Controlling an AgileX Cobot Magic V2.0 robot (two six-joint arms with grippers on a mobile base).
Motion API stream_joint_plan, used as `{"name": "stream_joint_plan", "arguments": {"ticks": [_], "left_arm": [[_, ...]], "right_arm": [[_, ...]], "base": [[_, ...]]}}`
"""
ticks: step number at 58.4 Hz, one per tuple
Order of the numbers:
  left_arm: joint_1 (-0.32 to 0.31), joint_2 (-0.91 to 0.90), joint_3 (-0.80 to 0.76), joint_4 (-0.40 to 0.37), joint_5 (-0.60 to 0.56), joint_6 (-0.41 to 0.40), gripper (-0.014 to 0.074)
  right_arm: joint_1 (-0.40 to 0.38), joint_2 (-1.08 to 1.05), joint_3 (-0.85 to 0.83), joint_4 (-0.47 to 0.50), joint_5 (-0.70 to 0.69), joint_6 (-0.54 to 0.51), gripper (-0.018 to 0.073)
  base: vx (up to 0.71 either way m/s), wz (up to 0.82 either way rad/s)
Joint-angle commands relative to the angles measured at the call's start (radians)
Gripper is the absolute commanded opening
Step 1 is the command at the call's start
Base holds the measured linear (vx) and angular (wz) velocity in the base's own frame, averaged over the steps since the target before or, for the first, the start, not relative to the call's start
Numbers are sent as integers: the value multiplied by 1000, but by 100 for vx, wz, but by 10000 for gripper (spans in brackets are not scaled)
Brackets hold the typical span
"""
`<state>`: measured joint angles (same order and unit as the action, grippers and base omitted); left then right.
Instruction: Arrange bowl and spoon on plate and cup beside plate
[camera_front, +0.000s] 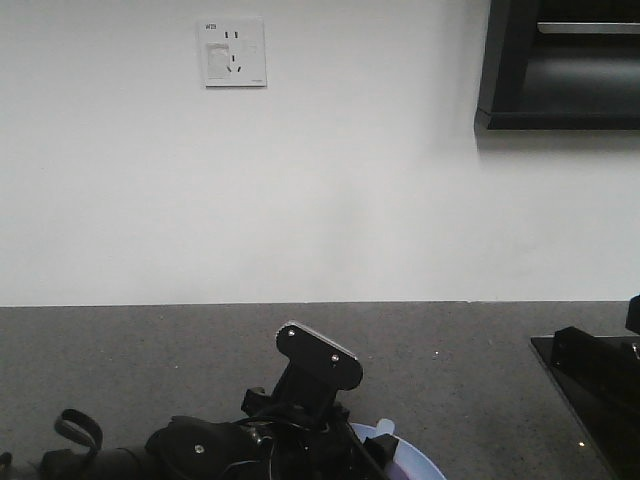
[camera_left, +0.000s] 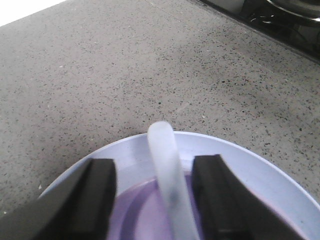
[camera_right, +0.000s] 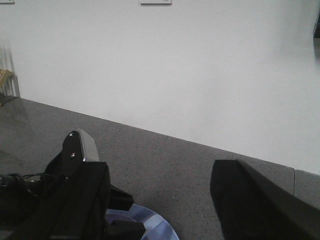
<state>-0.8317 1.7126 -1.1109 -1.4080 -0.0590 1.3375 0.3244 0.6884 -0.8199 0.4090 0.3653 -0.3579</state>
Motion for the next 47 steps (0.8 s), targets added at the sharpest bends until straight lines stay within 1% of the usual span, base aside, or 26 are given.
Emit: {"name": "stream_joint_plan", "arguments": {"ticks": [1,4,9,17,21,24,28,30,32,33,34,35,36,37,38,39,42,47], "left_arm": [[-2,-50,-33,-2,-15,0,556],[-2,-63,-33,-2,-34,0,573],[-2,-104,-33,-2,-88,0,573],[-2,-205,-33,9,-239,5,559],[-2,-261,-33,8,-276,25,542],[-2,-314,-33,8,-276,82,526],[-2,-379,-33,-4,-271,200,496],[-2,-411,-33,-35,-279,264,481],[-2,-444,-33,-85,-303,330,467],[-2,-457,-33,-126,-328,370,461],[-2,-478,-33,-157,-358,415,456],[-2,-491,-33,-208,-381,447,454],[-2,-511,-33,-263,-419,502,453],[-2,-526,-33,-302,-447,542,453],[-2,-547,-33,-363,-494,609,453],[-2,-561,-33,-390,-528,659,453],[-4,-619,-15,-389,-704,803,453],[-3,-696,2,-388,-921,811,453]], "right_arm": [[-7,-2,-28,5,-85,-9,503],[-7,-2,-28,5,-85,-9,503],[-7,-2,-28,5,-85,-8,503],[-7,-2,-28,5,-85,-9,503],[-7,-2,-28,5,-85,-9,503],[-7,-2,-28,5,-85,-9,503],[-7,-2,-28,5,-85,-9,503],[-7,-2,-28,5,-85,-9,503],[-7,-2,-28,5,-85,-9,503],[-7,-2,-28,5,-85,-9,503],[-7,-2,-28,5,-85,-9,503],[-7,-2,-28,5,-84,-8,503],[-7,-2,-28,5,-84,-8,503],[-7,-2,-28,5,-84,-8,503],[-7,-2,-28,5,-83,-8,503],[-7,-2,-28,5,-82,-8,503],[-7,-2,-28,5,-79,-8,503],[-7,-2,-28,5,-74,-8,503]], "base": [[0,0],[0,0],[0,0],[0,0],[0,0],[0,0],[0,0],[0,0],[0,0],[0,0],[0,0],[0,0],[0,0],[0,0],[0,0],[0,0],[0,0],[0,0]]}}
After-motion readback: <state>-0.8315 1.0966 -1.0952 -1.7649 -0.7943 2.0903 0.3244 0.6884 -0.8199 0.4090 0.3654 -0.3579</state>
